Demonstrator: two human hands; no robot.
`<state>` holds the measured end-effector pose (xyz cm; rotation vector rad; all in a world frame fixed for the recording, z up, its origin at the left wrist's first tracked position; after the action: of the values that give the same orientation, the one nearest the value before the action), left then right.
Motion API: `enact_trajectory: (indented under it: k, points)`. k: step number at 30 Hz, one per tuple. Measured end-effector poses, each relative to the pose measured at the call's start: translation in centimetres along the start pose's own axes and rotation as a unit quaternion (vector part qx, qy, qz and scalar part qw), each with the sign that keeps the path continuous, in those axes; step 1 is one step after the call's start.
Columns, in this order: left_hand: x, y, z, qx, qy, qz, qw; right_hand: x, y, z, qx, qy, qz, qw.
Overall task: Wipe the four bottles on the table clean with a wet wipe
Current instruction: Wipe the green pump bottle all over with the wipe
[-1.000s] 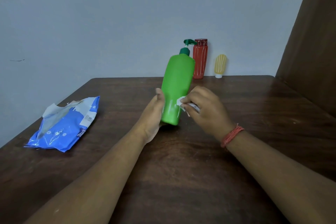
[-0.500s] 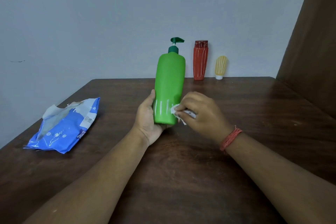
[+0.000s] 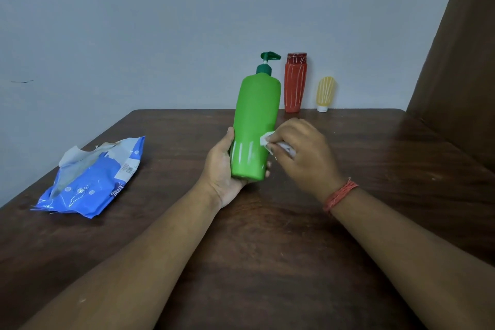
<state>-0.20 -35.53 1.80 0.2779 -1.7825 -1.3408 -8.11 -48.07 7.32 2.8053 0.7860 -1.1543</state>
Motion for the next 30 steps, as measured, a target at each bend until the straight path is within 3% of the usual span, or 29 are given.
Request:
enact_trajectory:
  k: [4, 9, 15, 20, 24, 26, 30]
  points:
    - [-0.9, 0.2, -0.2, 0.011, 0.023, 0.04, 0.999, 1.0, -2.0, 0.5, -0.122, -0.122, -0.002, 0.985]
    - [0.1, 0.1, 0.2, -0.024, -0.018, 0.031, 0.999, -0.3, -0.5, -0.1, -0.044, -0.001, 0.019, 0.999]
    - [-0.4, 0.0, 0.1, -0.025, -0.008, 0.052, 0.998, 0.6, -2.5, 0.4, -0.15, -0.1, 0.028, 0.983]
    - [0.4, -0.2, 0.3, -0.058, -0.044, 0.009, 0.997, -0.9, 0.1, 0.0, -0.028, 0.008, 0.072, 0.997]
    - [0.5, -0.2, 0.4, -0.048, -0.042, -0.016, 0.998, -0.2, -2.0, 0.4, -0.118, -0.057, 0.059, 0.99]
    - [0.5, -0.1, 0.5, -0.042, -0.037, -0.027, 0.998, 0.1, -2.3, 0.3, -0.141, -0.069, 0.11, 0.982]
    - [0.7, -0.3, 0.5, -0.041, -0.038, -0.072, 0.996, -1.8, 0.3, -0.2, -0.013, 0.041, 0.143, 0.989]
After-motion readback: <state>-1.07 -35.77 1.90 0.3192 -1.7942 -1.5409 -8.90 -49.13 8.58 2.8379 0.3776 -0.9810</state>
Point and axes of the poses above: each hand's wrist, its own z-axis away from the middle knuckle, its own x-axis out of the palm, y = z × x, the point moved 5 cm from there along -z, towards the middle knuckle, and after that the axes turned 9 degrees about -y, right-handed, at the moved point
